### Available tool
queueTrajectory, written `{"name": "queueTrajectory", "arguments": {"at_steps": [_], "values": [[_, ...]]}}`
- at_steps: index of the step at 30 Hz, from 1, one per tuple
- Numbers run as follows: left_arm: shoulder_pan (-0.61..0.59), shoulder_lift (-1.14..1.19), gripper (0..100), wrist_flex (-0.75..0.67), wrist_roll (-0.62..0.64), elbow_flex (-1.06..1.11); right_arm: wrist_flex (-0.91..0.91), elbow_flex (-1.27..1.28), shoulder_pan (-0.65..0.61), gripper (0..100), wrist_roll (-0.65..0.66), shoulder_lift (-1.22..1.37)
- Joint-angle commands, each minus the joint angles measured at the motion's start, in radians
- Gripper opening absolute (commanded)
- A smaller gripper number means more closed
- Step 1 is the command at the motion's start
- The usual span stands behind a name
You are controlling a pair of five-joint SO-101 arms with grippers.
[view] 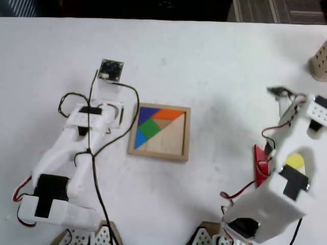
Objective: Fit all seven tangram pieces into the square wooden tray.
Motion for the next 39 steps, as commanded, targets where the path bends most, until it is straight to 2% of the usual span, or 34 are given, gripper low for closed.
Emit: {"name": "queueTrajectory", "arguments": {"at_steps": [1,8,15,19,31,39], "values": [[-0.001,-0.004,2,-0.034,-0.011,-0.058,-0.065,0.138,0.062,5.0,0.071,-0.117],[-0.001,-0.004,2,-0.034,-0.011,-0.058,-0.328,0.370,0.174,1.8,0.166,-0.220],[-0.001,-0.004,2,-0.034,-0.011,-0.057,-0.452,0.393,0.179,1.8,0.164,-0.130],[-0.001,-0.004,2,-0.034,-0.011,-0.055,-0.529,0.354,0.147,1.8,0.035,-0.079],[-0.001,-0.004,2,-0.034,-0.011,-0.055,-0.440,0.094,-0.033,1.8,-0.201,0.062],[-0.001,-0.004,2,-0.034,-0.011,-0.058,-0.314,-0.071,-0.206,1.8,-0.302,0.148]]}}
